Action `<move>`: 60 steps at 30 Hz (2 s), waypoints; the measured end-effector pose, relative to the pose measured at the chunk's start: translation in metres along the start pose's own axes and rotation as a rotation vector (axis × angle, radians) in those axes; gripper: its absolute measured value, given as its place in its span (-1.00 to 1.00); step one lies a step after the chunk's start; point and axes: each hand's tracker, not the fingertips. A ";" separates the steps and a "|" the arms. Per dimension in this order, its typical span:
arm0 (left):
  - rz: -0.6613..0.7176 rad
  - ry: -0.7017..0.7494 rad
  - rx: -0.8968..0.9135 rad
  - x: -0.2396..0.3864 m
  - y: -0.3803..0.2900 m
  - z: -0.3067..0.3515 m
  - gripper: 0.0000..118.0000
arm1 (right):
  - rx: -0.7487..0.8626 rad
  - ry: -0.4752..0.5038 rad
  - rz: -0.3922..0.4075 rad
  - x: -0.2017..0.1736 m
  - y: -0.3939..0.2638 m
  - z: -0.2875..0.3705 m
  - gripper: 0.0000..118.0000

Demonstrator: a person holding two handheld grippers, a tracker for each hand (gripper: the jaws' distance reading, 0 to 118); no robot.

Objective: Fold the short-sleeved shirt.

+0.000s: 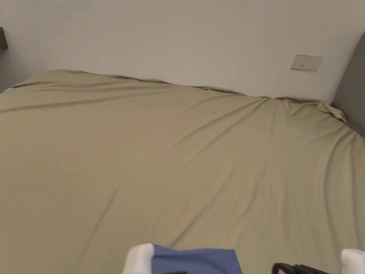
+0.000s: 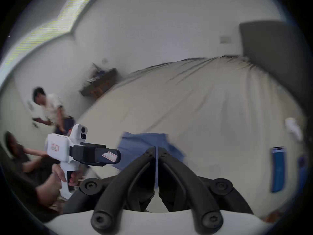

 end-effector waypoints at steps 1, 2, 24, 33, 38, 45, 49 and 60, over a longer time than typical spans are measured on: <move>0.026 0.023 0.039 -0.009 0.006 0.023 -0.97 | -0.017 0.083 -0.018 0.003 0.002 -0.019 -0.92; 0.033 0.060 0.075 -0.019 0.009 0.039 -0.97 | -0.039 0.155 -0.034 0.007 0.003 -0.039 -0.92; 0.398 0.084 -0.144 -0.131 0.021 -0.018 0.81 | -0.264 0.526 -0.620 0.111 -0.068 -0.199 -0.94; 0.194 0.118 -0.230 -0.110 0.001 -0.055 -0.20 | -0.198 0.509 -0.599 0.111 -0.071 -0.187 -0.94; 0.270 0.049 -0.163 -0.121 -0.004 -0.040 -0.23 | -0.156 0.419 -0.568 0.112 -0.068 -0.168 -0.94; 0.200 0.040 -0.124 -0.113 0.008 -0.001 -0.26 | -0.062 0.231 -0.591 0.121 -0.063 -0.131 -0.94; 0.224 0.054 0.021 -0.125 0.028 0.056 -0.28 | 0.002 0.259 -0.553 0.104 -0.056 -0.103 -0.94; 0.004 0.547 -0.007 -0.167 0.175 0.284 -0.29 | 0.036 0.274 -0.443 0.033 -0.030 -0.081 -0.94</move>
